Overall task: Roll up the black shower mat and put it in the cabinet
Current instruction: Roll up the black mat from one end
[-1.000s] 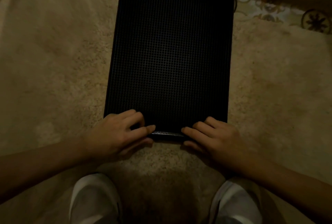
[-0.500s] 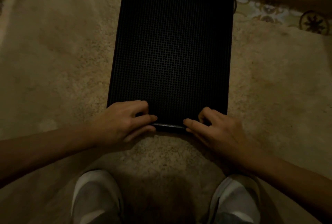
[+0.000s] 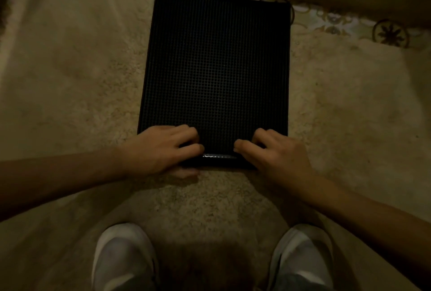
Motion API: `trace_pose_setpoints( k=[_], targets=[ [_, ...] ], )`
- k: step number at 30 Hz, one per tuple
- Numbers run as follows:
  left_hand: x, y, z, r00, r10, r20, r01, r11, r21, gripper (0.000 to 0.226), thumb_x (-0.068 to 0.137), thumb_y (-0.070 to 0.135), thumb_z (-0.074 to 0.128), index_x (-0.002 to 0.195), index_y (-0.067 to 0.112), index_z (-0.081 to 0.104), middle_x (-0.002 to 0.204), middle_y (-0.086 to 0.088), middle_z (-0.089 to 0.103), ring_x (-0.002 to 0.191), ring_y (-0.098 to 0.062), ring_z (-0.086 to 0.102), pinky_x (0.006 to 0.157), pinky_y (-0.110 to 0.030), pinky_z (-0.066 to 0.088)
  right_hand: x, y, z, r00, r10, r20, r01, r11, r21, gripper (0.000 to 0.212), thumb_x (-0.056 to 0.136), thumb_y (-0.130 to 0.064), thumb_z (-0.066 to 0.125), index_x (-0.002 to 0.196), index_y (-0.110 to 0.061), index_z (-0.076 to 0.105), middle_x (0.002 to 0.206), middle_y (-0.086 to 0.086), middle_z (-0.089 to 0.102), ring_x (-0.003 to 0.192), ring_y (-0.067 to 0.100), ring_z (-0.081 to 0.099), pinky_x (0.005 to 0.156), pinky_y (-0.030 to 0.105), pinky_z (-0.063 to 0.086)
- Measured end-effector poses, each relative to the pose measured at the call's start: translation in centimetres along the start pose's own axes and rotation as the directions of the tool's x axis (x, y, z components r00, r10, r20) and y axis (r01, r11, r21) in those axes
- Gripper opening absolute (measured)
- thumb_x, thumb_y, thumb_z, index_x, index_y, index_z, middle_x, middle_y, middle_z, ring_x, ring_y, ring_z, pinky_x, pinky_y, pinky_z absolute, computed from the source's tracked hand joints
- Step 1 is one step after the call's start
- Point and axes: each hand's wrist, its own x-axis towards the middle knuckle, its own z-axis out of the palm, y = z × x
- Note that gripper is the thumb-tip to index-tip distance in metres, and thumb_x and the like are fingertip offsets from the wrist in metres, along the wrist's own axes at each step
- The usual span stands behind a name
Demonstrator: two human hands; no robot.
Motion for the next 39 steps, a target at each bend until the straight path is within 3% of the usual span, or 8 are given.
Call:
trace_pose_setpoints(
  k=[5,8,12,19,23,30,36,39],
  targets=[
    [-0.6,-0.1,-0.4,0.999,0.019,-0.038,-0.018,0.999,0.031,0.034,0.097,0.024,0.066,0.129,0.010,0.064,0.107,-0.012,0.063,0.087,-0.024,0.058,0.065,-0.039,0.052,0.9,0.4,0.0,0.999,0.022,-0.040,-0.022,1.000,-0.008,0.025,0.108,-0.034,0.052,0.105,-0.021,0.074,0.076,0.001,0.058,0.061,0.018,0.053,0.045,0.030,0.034],
    [-1.0,2.1,0.3,0.989,-0.086,-0.123,0.098,0.991,0.093,0.035,0.101,0.019,0.049,0.130,0.004,0.063,0.110,-0.019,0.064,0.091,-0.031,0.062,0.068,-0.041,0.052,0.8,0.2,0.3,0.989,0.065,-0.133,-0.066,0.998,0.003,0.022,0.105,-0.028,0.059,0.102,-0.015,0.077,0.073,0.001,0.063,0.060,0.018,0.056,0.046,0.032,0.042],
    [-1.3,4.8,1.9,0.928,-0.298,-0.225,0.308,0.951,0.008,0.035,0.100,0.021,0.054,0.127,0.001,0.066,0.110,-0.020,0.065,0.094,-0.031,0.063,0.078,-0.041,0.047,0.8,-0.5,0.7,0.970,0.151,-0.189,-0.167,0.983,-0.071,0.020,0.103,-0.024,0.063,0.103,-0.011,0.078,0.070,0.002,0.066,0.061,0.020,0.057,0.049,0.035,0.042],
    [-1.0,3.6,2.6,0.900,-0.320,-0.296,0.343,0.939,0.028,0.035,0.096,0.034,0.066,0.120,0.009,0.071,0.106,-0.011,0.067,0.089,-0.026,0.062,0.073,-0.036,0.043,1.2,-3.5,0.6,0.933,0.297,-0.205,-0.297,0.954,0.030,0.024,0.106,-0.026,0.054,0.107,-0.010,0.073,0.087,0.007,0.066,0.074,0.025,0.055,0.061,0.039,0.043],
    [-0.9,3.6,2.5,0.899,-0.328,-0.290,0.346,0.938,0.011,0.036,0.098,0.035,0.062,0.122,0.009,0.069,0.105,-0.010,0.066,0.083,-0.024,0.056,0.069,-0.037,0.040,0.4,-5.4,1.5,0.960,0.245,-0.136,-0.241,0.969,0.045,0.030,0.102,-0.035,0.051,0.110,-0.013,0.070,0.101,0.008,0.066,0.088,0.026,0.055,0.074,0.041,0.041],
    [1.0,2.3,0.8,0.930,-0.334,-0.151,0.358,0.917,0.176,0.043,0.103,0.041,0.041,0.120,0.011,0.068,0.101,-0.008,0.066,0.083,-0.027,0.059,0.072,-0.041,0.043,3.0,-2.8,2.4,0.978,0.149,-0.145,-0.158,0.986,-0.050,0.033,0.109,-0.036,0.041,0.104,-0.011,0.063,0.085,0.008,0.061,0.070,0.026,0.054,0.058,0.040,0.044],
    [2.1,5.2,2.0,0.832,-0.524,-0.181,0.549,0.824,0.138,0.047,0.100,0.036,0.040,0.136,0.011,0.056,0.133,-0.017,0.056,0.114,-0.033,0.052,0.095,-0.048,0.041,4.4,-2.0,2.2,0.968,0.193,-0.161,-0.207,0.975,-0.077,0.036,0.109,-0.032,0.042,0.084,-0.015,0.062,0.076,0.005,0.058,0.066,0.023,0.053,0.054,0.037,0.043],
    [2.4,5.1,3.0,0.831,-0.538,-0.138,0.556,0.811,0.184,0.049,0.099,0.041,0.041,0.137,0.012,0.054,0.129,-0.015,0.058,0.112,-0.032,0.055,0.098,-0.047,0.036,4.6,-2.0,2.1,0.964,0.199,-0.175,-0.211,0.976,-0.057,0.036,0.109,-0.032,0.044,0.082,-0.016,0.062,0.076,0.004,0.057,0.064,0.021,0.052,0.051,0.035,0.042]
  ],
)
